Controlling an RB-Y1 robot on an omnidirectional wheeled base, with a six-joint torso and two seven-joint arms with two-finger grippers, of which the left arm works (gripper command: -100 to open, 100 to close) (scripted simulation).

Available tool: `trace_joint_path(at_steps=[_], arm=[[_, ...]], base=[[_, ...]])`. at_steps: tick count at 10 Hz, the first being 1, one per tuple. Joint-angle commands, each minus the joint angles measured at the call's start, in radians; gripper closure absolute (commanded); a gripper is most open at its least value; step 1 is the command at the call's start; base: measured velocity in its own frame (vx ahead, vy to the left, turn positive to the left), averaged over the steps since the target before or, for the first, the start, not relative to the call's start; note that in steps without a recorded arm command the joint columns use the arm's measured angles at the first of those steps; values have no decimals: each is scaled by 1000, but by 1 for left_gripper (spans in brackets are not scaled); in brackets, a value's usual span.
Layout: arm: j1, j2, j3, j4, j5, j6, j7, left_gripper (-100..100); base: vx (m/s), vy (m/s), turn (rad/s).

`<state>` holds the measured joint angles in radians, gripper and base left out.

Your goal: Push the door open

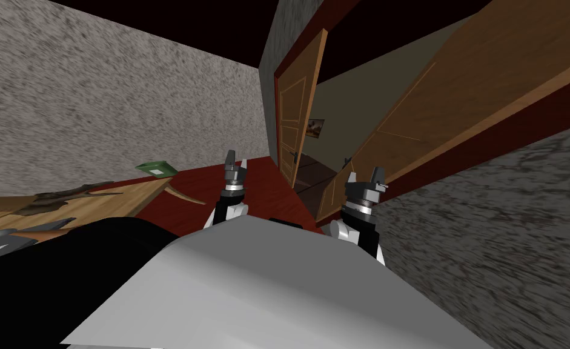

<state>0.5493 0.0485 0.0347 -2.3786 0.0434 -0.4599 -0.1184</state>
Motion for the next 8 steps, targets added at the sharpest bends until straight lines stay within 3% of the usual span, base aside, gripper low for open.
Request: trace_joint_path(at_steps=[1, 8], arm=[[-22, 6, -11, 34, -4, 0, 11, -100], [-118, 25, -63, 189, -24, 0, 60, -100]], base=[[30, 18, -36], [107, 56, -31]])
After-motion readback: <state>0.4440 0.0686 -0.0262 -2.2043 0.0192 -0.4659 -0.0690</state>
